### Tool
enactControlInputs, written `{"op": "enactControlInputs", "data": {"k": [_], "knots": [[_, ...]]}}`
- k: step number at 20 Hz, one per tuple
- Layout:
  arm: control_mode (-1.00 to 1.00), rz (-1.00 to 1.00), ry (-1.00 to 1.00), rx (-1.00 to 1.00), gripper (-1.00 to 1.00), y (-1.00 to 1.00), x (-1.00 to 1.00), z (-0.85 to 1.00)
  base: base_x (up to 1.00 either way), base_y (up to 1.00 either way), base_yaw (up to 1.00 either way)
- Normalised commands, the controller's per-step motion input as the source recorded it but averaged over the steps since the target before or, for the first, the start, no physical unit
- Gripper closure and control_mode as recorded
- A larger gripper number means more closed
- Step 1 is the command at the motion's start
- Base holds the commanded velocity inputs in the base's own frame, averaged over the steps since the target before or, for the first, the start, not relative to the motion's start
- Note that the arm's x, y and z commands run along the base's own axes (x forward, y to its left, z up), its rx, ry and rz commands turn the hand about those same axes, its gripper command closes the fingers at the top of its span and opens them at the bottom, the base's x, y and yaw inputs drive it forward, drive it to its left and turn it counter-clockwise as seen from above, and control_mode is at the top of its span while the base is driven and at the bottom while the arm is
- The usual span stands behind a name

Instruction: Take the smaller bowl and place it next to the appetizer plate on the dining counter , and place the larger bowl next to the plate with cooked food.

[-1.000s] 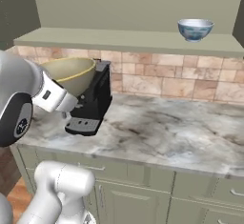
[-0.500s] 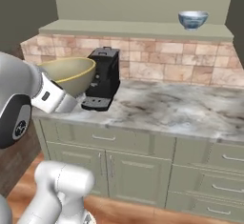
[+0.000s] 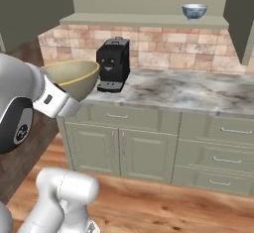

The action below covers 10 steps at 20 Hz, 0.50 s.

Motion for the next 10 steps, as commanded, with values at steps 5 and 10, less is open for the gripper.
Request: {"op": "enactControlInputs", "data": {"k": [5,10], "knots": [[1.0,0.0,0.0,0.0,1.0,0.0,0.0,0.0,-0.69,-0.03,-0.24],[1.0,0.0,0.0,0.0,1.0,0.0,0.0,0.0,-0.5,0.0,-0.37]]}}
